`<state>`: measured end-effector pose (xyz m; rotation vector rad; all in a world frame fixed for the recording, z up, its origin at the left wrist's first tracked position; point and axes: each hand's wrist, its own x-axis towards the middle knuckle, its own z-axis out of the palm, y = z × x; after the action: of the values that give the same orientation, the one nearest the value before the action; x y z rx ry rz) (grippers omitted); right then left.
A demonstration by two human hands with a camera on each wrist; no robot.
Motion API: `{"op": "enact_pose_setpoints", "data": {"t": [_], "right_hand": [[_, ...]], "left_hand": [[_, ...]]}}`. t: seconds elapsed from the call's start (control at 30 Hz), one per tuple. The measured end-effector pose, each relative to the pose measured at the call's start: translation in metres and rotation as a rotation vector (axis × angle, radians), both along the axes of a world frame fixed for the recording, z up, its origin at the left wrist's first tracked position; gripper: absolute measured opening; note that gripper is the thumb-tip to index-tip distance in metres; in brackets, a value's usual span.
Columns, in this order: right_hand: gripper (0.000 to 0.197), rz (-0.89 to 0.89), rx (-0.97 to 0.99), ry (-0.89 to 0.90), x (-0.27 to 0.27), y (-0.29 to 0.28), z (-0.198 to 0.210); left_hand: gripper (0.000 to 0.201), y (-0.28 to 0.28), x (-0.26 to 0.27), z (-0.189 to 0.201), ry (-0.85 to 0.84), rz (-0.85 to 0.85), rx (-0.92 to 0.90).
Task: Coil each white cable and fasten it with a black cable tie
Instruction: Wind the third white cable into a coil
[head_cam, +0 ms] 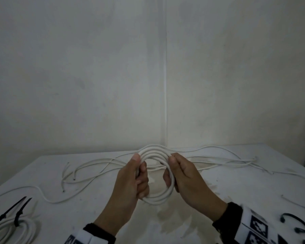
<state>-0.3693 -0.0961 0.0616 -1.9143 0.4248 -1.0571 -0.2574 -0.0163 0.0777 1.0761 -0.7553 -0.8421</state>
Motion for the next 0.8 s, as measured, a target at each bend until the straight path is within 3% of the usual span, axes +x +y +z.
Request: {"op": "enact_pose_setpoints", "data": {"t": [0.3,0.4,0.6,0.8], "right_hand": [[0.029,-0.113,-0.196,0.155,-0.004,-0.01,-0.002],[0.029,-0.125,-0.256,0.204,-0.005,-0.013,-0.006],[0.026,-0.119,-0.266,0.205,-0.002,-0.011,-0.007],[0.027,-0.081,-0.262,0.134,-0.002,-0.01,-0.008]], "left_hand": [[0.046,0.008,0.021,-0.013,-0.103,-0.204,0.078],[0.046,0.01,0.023,-0.013,-0.057,-0.239,0.112],[0.038,0.001,0.004,-0.013,0.189,-0.141,0.064],[0.044,0.001,-0.003,-0.011,0.096,-0.025,0.07]]}}
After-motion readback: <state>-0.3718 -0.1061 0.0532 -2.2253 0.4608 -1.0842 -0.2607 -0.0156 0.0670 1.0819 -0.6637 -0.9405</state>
